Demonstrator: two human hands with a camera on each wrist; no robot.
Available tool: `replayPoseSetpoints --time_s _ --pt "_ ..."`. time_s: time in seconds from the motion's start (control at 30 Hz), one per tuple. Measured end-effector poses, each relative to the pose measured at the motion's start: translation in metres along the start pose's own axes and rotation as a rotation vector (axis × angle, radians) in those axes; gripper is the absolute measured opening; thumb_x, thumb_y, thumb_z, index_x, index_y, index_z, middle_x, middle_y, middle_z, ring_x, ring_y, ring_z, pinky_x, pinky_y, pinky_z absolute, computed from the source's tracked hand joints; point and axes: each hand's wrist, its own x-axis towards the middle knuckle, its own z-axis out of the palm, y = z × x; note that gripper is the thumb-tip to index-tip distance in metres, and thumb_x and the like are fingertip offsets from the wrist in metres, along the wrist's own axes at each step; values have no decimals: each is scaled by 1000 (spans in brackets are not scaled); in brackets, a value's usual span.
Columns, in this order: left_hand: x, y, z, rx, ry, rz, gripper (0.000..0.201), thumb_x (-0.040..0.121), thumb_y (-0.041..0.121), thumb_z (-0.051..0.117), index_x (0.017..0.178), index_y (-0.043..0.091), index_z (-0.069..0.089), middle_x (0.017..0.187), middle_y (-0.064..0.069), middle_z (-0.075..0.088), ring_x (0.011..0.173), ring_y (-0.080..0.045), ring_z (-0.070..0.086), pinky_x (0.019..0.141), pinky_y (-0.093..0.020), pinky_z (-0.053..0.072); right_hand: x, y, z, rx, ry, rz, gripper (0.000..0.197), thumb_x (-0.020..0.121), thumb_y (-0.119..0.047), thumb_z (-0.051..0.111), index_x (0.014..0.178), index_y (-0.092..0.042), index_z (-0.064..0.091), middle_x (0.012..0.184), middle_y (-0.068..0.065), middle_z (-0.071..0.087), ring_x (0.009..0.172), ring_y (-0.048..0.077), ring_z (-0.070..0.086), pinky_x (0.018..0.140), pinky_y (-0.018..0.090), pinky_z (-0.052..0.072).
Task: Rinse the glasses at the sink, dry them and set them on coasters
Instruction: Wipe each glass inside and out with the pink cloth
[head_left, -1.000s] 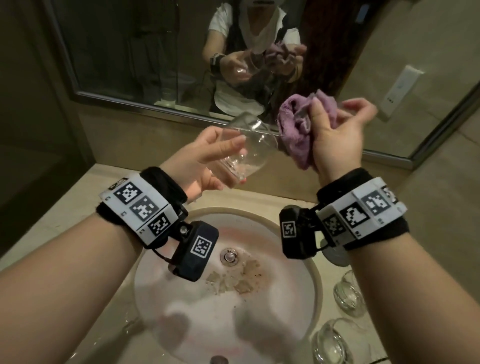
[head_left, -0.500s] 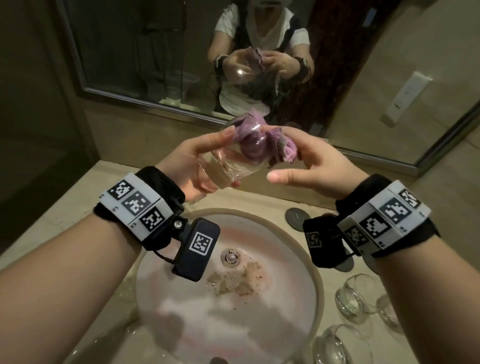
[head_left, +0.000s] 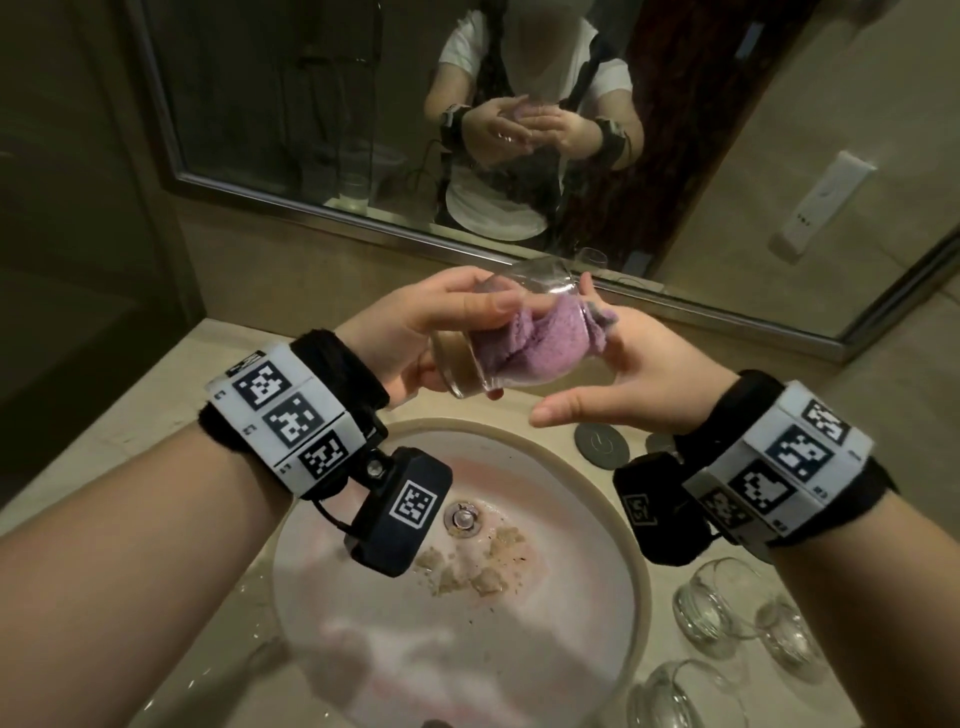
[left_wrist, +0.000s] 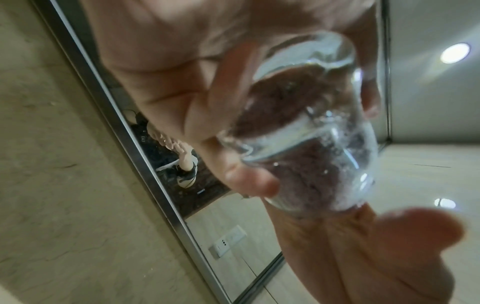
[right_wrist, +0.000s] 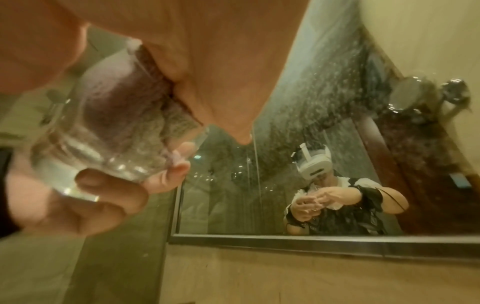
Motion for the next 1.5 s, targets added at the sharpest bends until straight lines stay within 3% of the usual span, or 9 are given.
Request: replayPoseSetpoints --time_s 0.1,0.3,0.57,0.8,0.93,1.03,1.17,1.33,1.5 --pt "0 -1 1 -6 44 26 77 43 53 86 107 18 63 102 -10 66 92 -37 60 90 -61 39 5 -2 1 39 20 32 53 59 -54 74 108 -48 54 109 -35 57 126 5 47 116 54 18" --pt "2 -5 1 47 1 35 73 40 51 88 105 23 66 109 -15 66 105 -55 53 93 -74 28 4 0 4 -83 96 -113 42 62 -55 70 101 -44 57 101 -34 60 106 -10 53 114 48 21" --pt "2 5 -5 371 3 218 72 47 25 90 110 36 56 103 14 64 95 0 64 76 -12 49 3 24 10 -518 187 -386 59 80 -52 60 131 -26 45 134 -3 55 125 12 50 113 62 5" --pt "14 5 -7 289 247 139 85 32 70 78 104 35 50 100 8 65 85 -11 67 68 -28 57 14 12 21 -10 367 -109 45 73 -47 66 114 -31 58 105 -16 65 104 6 60 100 54 39" --pt "17 -4 0 66 268 -107 88 66 87 38 123 22 54 112 -11 66 96 -28 64 68 -32 52 17 20 20 -101 416 -153 49 75 -51 64 117 -28 53 110 -23 56 106 -7 51 110 55 26" --pt "16 -2 1 -147 91 -255 86 77 81 22 124 19 58 86 -6 67 54 -12 49 38 -14 30 16 27 22 -199 412 -216 51 81 -53 58 121 -23 50 113 -15 55 111 1 51 115 53 11" --pt "20 0 4 -161 156 -140 69 88 65 38 125 9 50 89 -7 57 45 -7 33 34 -14 24 18 27 21 -166 369 -125 56 77 -45 62 127 -24 47 120 -13 55 118 2 47 116 51 9" --pt "25 1 16 288 387 24 65 82 71 42 117 16 46 99 -8 58 61 -14 49 48 -24 39 15 17 14 473 252 93 48 64 -11 77 106 -24 59 104 -8 68 100 6 66 87 19 50" --pt "26 5 18 491 389 177 55 78 64 36 111 20 42 85 5 54 74 -12 55 58 -26 46 16 21 19 583 345 117 51 65 -4 79 112 -13 60 111 7 68 104 18 66 93 29 51"
